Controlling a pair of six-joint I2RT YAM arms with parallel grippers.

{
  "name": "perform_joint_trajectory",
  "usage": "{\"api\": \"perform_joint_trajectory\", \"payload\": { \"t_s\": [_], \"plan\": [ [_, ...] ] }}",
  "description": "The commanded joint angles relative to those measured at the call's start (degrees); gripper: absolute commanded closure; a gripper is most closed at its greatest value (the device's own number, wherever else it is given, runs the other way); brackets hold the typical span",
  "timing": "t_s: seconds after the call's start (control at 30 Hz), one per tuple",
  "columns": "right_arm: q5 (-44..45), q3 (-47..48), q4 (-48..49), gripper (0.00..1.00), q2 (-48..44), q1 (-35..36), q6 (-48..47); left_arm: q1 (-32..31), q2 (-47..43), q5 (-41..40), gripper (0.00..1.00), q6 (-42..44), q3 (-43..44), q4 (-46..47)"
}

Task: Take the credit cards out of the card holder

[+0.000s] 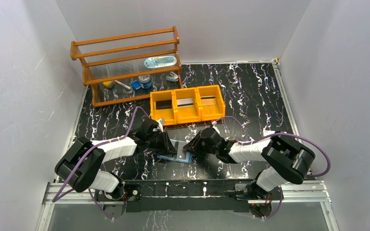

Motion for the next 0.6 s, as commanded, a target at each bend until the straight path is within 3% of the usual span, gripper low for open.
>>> {"api": "perform_joint_trajectory", "payload": {
  "t_s": [0.0, 0.1, 0.4, 0.57],
  "plan": [
    [3.19, -1.78, -9.88, 0.62, 1.58, -0.41, -2.5, 0.46, -1.7, 0.75, 0.85, -0.65, -0.34, 0.78],
    [2.87, -1.72, -9.13, 0.62, 2.12, -0.41, -2.51, 0.46, -1.69, 1.58, 0.85, -0.82, -0.33, 1.34],
    [1.73, -1.05, -8.18, 0.62, 2.5, -0.41, -2.87, 0.46, -1.17, 3.04, 1.0, 1.79, 0.77, 0.05],
    [1.65, -1.69, -7.61, 0.62, 1.93, -0.41, -2.78, 0.46, -1.33, 4.46, 1.0, 1.9, 0.44, 0.83]
  ]
}}
